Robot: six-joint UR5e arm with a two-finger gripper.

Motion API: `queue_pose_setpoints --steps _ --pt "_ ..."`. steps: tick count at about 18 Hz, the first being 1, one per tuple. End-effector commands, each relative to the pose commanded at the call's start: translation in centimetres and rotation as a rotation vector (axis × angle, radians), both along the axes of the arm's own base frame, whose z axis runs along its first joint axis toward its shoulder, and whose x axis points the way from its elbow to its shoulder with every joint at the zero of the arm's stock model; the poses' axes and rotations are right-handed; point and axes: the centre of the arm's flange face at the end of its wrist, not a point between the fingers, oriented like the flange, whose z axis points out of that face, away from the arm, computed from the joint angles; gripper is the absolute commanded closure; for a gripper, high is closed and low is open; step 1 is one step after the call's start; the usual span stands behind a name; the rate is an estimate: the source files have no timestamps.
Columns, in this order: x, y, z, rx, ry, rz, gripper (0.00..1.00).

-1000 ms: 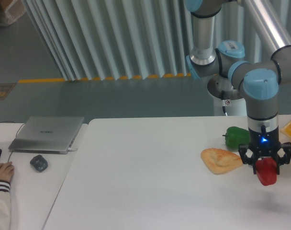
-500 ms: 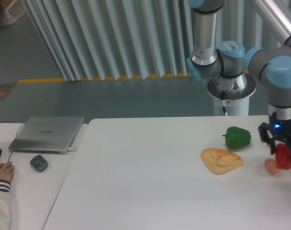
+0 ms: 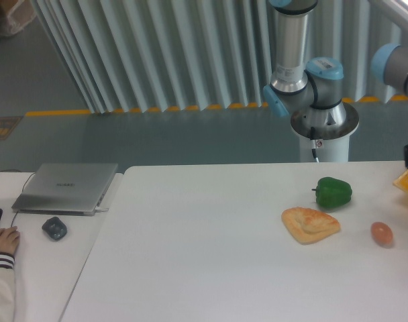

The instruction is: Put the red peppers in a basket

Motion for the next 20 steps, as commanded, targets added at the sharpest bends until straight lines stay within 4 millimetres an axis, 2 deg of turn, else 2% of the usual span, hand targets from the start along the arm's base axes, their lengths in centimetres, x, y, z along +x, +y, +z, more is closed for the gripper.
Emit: queue_pose_setpoints --steps 2,4,8,11,20 --pt "-0.7 -1.9 -0.6 -0.02 -0.032 -0.074 0.37" --pt "-0.7 -4.1 -2.7 -0.041 -0.091 -0.131 0.35" --pt "-0.8 -5.7 -3.8 -0.069 -0.155 -0.115 0.35" --pt "-1.3 -6.3 -5.1 -0.187 -0.156 -0.137 0.35" --pt "-3.7 -6.3 -8.5 -0.2 -0.172 -0.13 0.32"
